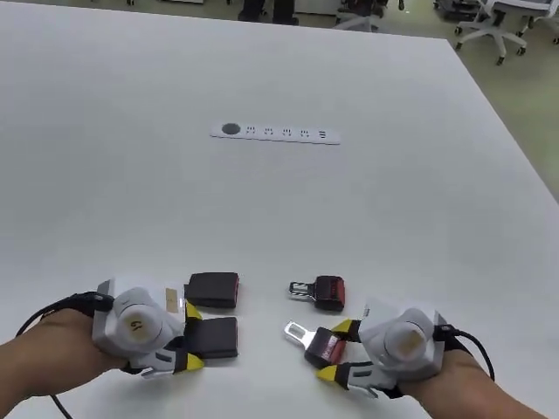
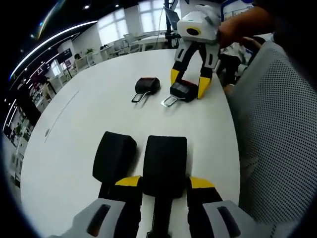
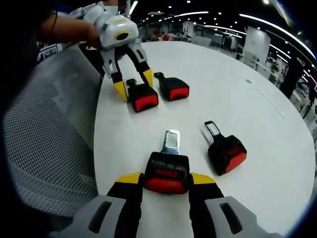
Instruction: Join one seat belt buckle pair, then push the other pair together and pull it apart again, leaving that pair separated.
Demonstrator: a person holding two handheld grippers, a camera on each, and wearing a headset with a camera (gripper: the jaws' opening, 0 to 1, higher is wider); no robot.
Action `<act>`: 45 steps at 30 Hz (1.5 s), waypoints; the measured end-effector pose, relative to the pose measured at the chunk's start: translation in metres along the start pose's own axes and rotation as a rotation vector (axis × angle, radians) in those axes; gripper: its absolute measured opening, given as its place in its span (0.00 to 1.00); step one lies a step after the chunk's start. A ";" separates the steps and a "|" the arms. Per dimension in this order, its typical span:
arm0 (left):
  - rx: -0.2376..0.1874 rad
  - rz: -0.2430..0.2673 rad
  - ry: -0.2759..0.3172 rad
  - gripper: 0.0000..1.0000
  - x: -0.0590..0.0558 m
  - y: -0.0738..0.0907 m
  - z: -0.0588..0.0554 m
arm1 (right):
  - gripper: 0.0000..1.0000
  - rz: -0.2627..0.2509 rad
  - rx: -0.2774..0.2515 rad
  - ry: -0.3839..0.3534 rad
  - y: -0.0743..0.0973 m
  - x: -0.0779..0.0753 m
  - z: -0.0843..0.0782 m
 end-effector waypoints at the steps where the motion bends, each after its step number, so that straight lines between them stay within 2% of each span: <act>1: 0.003 -0.001 -0.003 0.36 0.000 0.000 0.000 | 0.33 0.001 -0.002 -0.001 0.001 0.000 0.001; 7: -0.002 -0.013 -0.031 0.35 0.001 -0.001 -0.001 | 0.33 0.029 -0.008 0.026 0.001 -0.002 0.001; 13: -0.002 -0.037 -0.077 0.33 0.002 -0.002 0.000 | 0.33 0.082 0.044 0.087 0.003 -0.009 0.001; 20: 0.036 -0.078 -0.141 0.33 0.004 -0.006 0.006 | 0.33 0.132 0.131 0.153 -0.001 -0.014 0.004; 24: 0.051 -0.098 -0.138 0.33 0.005 -0.007 0.007 | 0.33 0.162 0.162 0.192 -0.001 -0.017 0.004; 28: 0.059 -0.098 -0.130 0.33 0.004 -0.006 0.007 | 0.33 0.170 0.176 0.202 0.000 -0.018 0.003; 38: 0.060 -0.088 -0.103 0.33 0.002 -0.005 0.007 | 0.33 0.148 0.192 0.152 -0.002 -0.017 0.006; 40: 0.061 -0.093 -0.103 0.33 0.002 -0.005 0.008 | 0.33 0.148 0.201 0.164 -0.003 -0.018 0.006; 42: 0.066 -0.103 -0.101 0.33 0.004 -0.006 0.008 | 0.33 0.158 0.214 0.209 -0.004 -0.018 0.007; 45: 0.074 -0.111 -0.108 0.33 0.003 -0.007 0.009 | 0.32 0.170 0.225 0.221 -0.005 -0.016 0.010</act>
Point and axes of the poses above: the centre of the closed fingertips' face, and the gripper's own axes: y roughly backward along the fingers, x roughly to its left, z roughly out of its top, the point moved 7 cm from there along y, roughly backward along the fingers, and after that the axes turned 8 degrees about z, right-handed, at the moved point
